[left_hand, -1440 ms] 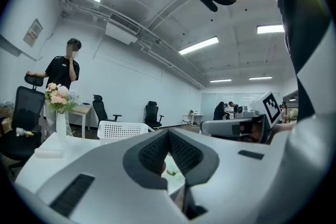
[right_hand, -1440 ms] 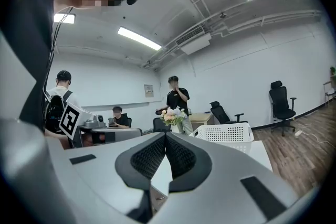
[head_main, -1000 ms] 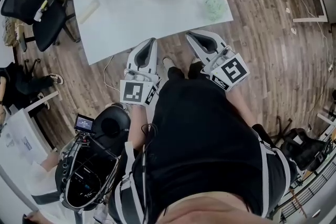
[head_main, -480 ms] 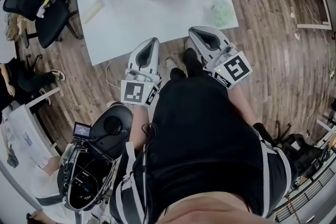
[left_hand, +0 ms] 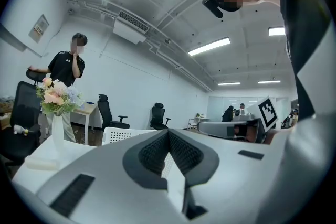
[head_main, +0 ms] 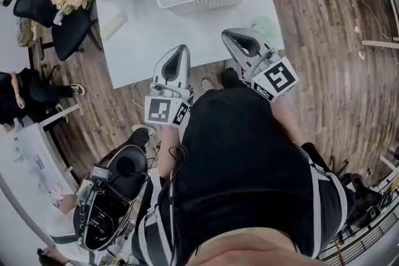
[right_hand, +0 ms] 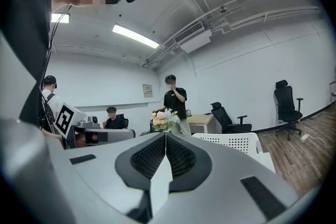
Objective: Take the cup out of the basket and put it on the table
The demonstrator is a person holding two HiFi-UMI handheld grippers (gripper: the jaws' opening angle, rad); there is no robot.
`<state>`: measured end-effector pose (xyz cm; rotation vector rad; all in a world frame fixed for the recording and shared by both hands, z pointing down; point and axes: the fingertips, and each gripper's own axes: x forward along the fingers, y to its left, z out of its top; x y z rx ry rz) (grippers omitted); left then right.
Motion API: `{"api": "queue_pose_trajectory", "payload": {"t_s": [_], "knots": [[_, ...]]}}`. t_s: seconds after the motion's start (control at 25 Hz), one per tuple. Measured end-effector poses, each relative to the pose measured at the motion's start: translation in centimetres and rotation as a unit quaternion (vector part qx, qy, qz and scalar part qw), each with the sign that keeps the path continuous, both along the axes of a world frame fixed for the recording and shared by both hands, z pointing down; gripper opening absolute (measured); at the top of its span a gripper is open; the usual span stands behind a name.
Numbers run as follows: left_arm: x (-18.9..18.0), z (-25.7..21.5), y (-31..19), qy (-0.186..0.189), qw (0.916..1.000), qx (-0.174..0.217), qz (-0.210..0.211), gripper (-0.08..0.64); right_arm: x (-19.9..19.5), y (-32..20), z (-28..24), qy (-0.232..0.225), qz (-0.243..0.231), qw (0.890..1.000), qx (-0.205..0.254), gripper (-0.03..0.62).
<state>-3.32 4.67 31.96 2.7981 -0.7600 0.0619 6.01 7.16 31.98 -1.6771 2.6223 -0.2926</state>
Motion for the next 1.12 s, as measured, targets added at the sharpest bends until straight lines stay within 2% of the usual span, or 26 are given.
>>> {"api": "queue_pose_trajectory", "payload": {"t_s": [0.28, 0.44, 0.68, 1.12], "knots": [[5.4, 0.3, -2.4, -0.008, 0.9999, 0.005, -0.009, 0.019, 4.9, -2.0, 1.4, -0.009, -0.02, 1.0, -0.008, 0.018], [6.9, 0.6, -3.4, -0.012, 0.9998, -0.005, -0.017, 0.02, 6.3, -3.1, 2.1, -0.011, -0.028, 0.999, -0.019, 0.018], [7.5, 0.9, -4.8, -0.018, 0.9997, -0.013, -0.005, 0.02, 6.0, -5.2, 2.8, 0.002, -0.034, 0.999, -0.032, 0.018], [5.7, 1.1, -8.1, -0.015, 0.9995, -0.016, 0.022, 0.02, 5.2, -8.8, 3.9, 0.031, -0.016, 0.998, -0.053, 0.018]]}}
